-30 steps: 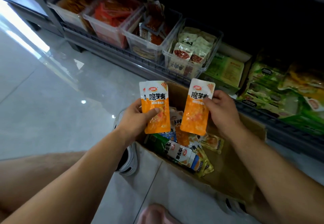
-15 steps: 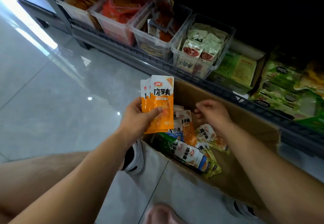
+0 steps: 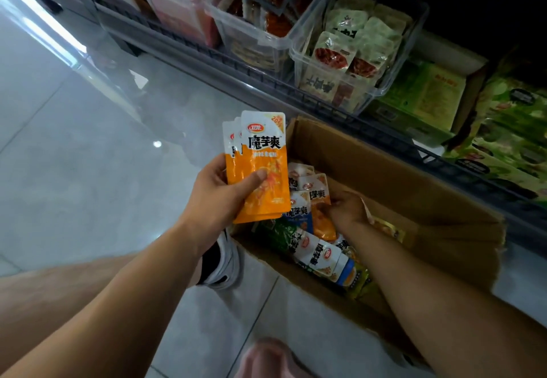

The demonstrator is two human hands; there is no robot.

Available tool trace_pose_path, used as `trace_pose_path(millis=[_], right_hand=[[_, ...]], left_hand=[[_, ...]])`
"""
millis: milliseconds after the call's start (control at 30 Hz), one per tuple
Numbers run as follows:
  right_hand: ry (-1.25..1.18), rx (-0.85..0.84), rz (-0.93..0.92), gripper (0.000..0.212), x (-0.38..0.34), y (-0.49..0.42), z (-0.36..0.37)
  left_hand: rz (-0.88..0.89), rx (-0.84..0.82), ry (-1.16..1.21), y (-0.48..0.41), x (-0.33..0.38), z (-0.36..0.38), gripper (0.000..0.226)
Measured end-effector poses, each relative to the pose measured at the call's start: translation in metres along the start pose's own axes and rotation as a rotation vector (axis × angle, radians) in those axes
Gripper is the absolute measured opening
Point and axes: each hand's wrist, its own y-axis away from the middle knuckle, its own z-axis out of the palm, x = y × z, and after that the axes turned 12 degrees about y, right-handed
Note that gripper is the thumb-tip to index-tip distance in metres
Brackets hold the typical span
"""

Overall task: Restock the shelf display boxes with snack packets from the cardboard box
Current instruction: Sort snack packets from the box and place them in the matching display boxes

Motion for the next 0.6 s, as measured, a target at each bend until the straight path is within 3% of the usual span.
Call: trace_pose_path(millis=[233,400,500,600], right_hand=[[-0.148,0.074,-0.162,0.004,-0.031,0.050,-0.059],[-0.674,-0.187,-0.184,0.011,-0.069,0.096,-0.090],[-0.629,-0.279,-0.248,0.014,-0.087,0.119,-0.089],[-0.479,-0.213,-0.282,0.017,-0.097,0.133,-0.088]], left_hand=[[0.009,-0.028,-0.044,0.000,0.004,0.006,0.047],[-0.015,-0.082,-0.052,0.009,0.007,0.010,0.046],[-0.068,-0.151,0.030,0.019,0.010,0.019,0.043],[-0.095,-0.216,0.063,0.025,0.012,0.022,0.046]])
